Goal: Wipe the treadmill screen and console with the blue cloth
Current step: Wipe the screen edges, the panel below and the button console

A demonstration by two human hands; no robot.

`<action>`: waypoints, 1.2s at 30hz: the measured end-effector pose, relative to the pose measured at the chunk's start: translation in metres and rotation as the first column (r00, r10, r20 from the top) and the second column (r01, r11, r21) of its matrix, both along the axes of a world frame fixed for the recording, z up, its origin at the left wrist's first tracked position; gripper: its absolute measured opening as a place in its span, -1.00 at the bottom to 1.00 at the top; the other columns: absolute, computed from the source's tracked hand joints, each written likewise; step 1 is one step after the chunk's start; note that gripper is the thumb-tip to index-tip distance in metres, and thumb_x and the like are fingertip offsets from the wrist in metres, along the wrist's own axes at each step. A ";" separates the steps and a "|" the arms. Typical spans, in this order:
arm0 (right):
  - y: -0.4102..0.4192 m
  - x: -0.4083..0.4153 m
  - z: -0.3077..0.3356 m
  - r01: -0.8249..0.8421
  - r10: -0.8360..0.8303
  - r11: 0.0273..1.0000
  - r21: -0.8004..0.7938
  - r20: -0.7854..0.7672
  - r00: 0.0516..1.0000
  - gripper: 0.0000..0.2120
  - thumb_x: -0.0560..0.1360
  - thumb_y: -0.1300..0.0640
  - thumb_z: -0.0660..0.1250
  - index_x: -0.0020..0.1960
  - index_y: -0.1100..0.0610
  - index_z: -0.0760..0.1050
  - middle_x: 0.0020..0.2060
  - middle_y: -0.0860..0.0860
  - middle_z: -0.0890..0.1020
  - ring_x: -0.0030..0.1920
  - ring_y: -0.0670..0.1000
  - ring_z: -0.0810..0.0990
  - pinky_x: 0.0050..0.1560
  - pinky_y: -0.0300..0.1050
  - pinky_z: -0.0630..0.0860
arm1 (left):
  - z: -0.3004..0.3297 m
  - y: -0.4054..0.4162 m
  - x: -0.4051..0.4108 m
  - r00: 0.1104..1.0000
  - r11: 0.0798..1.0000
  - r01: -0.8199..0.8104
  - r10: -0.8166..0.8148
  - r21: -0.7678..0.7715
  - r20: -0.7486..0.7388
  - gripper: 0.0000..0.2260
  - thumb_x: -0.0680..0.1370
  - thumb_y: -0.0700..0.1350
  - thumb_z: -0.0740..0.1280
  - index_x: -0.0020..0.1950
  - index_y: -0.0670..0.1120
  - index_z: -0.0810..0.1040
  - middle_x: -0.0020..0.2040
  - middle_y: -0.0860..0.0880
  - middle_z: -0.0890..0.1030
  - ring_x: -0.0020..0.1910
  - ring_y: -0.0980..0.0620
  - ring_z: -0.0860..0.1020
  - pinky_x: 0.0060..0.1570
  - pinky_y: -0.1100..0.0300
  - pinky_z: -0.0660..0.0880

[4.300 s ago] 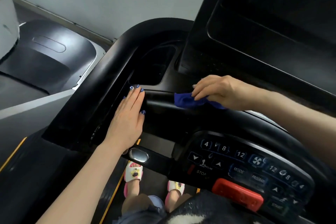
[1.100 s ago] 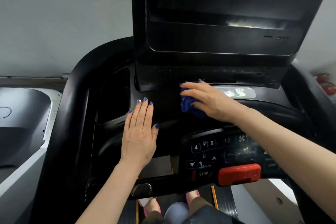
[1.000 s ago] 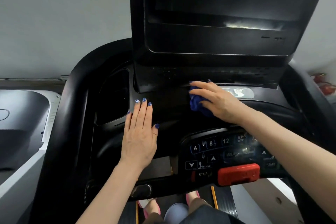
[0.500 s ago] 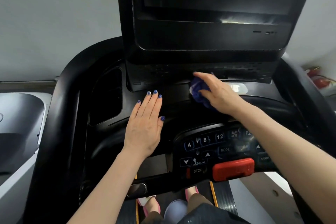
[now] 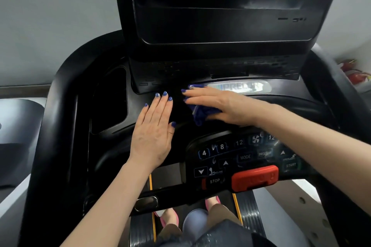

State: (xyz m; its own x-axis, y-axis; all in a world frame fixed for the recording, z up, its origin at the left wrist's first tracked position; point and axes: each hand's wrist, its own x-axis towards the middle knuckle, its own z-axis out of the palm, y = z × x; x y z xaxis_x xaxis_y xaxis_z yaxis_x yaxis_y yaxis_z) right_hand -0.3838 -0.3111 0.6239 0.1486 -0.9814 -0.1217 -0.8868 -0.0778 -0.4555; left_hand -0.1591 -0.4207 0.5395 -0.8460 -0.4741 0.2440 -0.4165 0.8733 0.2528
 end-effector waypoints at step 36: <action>0.044 -0.041 0.001 0.464 -0.470 0.868 -0.174 0.012 0.883 -0.64 0.48 0.28 0.25 0.26 0.24 0.53 0.31 0.04 0.52 0.33 0.07 0.49 0.40 -0.41 0.18 | 0.006 -0.011 -0.011 0.997 0.997 0.070 -0.071 0.024 0.026 -0.50 0.68 0.03 0.01 0.59 -0.14 0.21 0.60 -0.06 0.17 0.59 -0.01 0.13 0.55 0.02 0.06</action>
